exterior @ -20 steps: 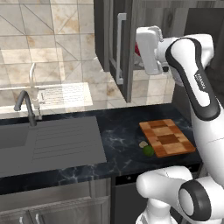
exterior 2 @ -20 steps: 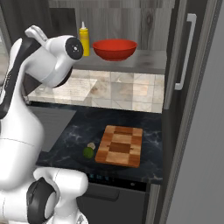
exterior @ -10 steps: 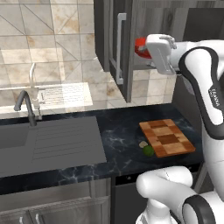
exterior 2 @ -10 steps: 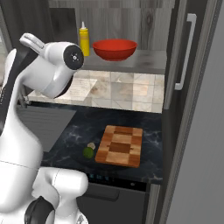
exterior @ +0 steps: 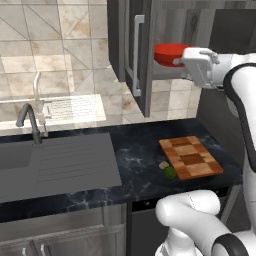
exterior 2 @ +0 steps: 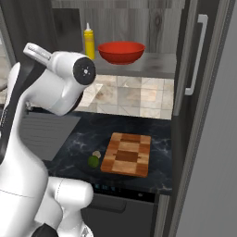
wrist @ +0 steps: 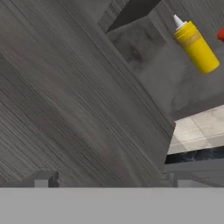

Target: Open the cabinet. Place the bowl and condiment on the counter. Then place the lime and garlic on the cutting board.

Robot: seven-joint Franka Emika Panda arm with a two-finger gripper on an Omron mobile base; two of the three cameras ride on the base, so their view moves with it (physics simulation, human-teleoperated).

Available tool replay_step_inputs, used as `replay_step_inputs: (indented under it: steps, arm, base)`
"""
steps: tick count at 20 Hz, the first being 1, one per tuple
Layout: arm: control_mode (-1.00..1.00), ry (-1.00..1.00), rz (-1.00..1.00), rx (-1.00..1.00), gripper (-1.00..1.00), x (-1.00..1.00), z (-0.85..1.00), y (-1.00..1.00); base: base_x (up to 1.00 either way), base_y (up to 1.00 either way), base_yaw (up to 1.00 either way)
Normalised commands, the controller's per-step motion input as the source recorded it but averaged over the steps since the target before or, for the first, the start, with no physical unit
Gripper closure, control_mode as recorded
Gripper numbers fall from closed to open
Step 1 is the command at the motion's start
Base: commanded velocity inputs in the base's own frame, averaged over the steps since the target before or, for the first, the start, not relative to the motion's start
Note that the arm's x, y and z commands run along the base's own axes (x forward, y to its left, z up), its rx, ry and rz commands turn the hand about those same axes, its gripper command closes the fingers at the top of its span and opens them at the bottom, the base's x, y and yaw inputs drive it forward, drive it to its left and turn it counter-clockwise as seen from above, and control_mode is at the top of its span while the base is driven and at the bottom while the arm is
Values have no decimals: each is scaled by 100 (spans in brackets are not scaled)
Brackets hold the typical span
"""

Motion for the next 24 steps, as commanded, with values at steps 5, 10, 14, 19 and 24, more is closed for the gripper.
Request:
replay_step_inputs:
  steps: [5, 10, 14, 19, 24]
  arm:
    - [-100, 0, 0, -6, -100, -23, 0, -33]
    - [-100, -1, 0, -11, -100, -7, 2, -29]
    - [-100, -13, 0, -17, -100, 0, 10, -13]
    - [-100, -19, 0, -18, -100, 0, 13, -3]
    - [-100, -19, 0, -15, -100, 0, 4, 0]
  base:
    - [0, 0, 0]
    - [0, 0, 0]
    - [0, 0, 0]
    - [0, 0, 0]
    - [0, 0, 0]
